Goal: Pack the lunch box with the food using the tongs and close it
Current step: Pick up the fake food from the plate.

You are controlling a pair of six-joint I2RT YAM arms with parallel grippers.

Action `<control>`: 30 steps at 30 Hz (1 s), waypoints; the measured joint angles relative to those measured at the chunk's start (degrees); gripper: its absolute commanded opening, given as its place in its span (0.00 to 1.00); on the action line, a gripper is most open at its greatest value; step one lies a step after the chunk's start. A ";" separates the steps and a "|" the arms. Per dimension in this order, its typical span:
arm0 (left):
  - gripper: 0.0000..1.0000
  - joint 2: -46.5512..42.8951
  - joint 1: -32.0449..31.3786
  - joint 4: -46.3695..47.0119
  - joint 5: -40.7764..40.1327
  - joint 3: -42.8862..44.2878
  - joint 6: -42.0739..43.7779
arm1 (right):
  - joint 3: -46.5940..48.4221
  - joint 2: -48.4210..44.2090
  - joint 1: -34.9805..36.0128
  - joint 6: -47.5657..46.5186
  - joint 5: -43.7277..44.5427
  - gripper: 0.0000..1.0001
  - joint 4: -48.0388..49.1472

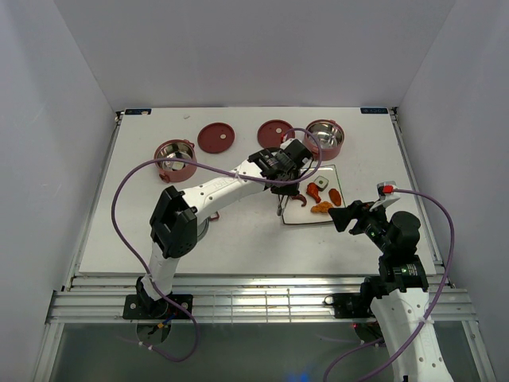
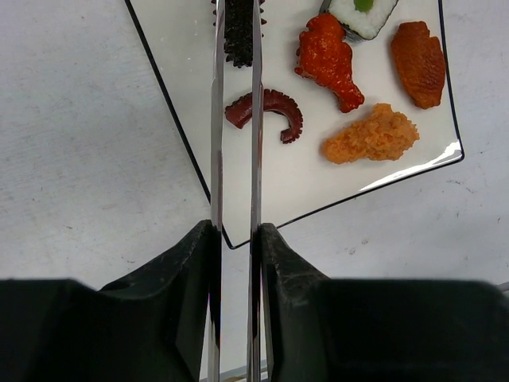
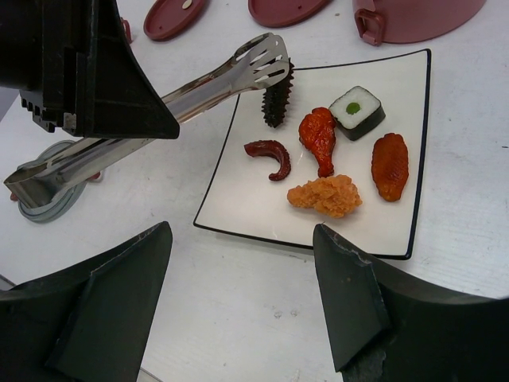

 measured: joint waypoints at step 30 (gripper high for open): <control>0.00 -4.09 2.69 -6.21 -0.74 2.12 1.99 | 0.00 0.00 0.00 0.00 0.15 0.77 0.00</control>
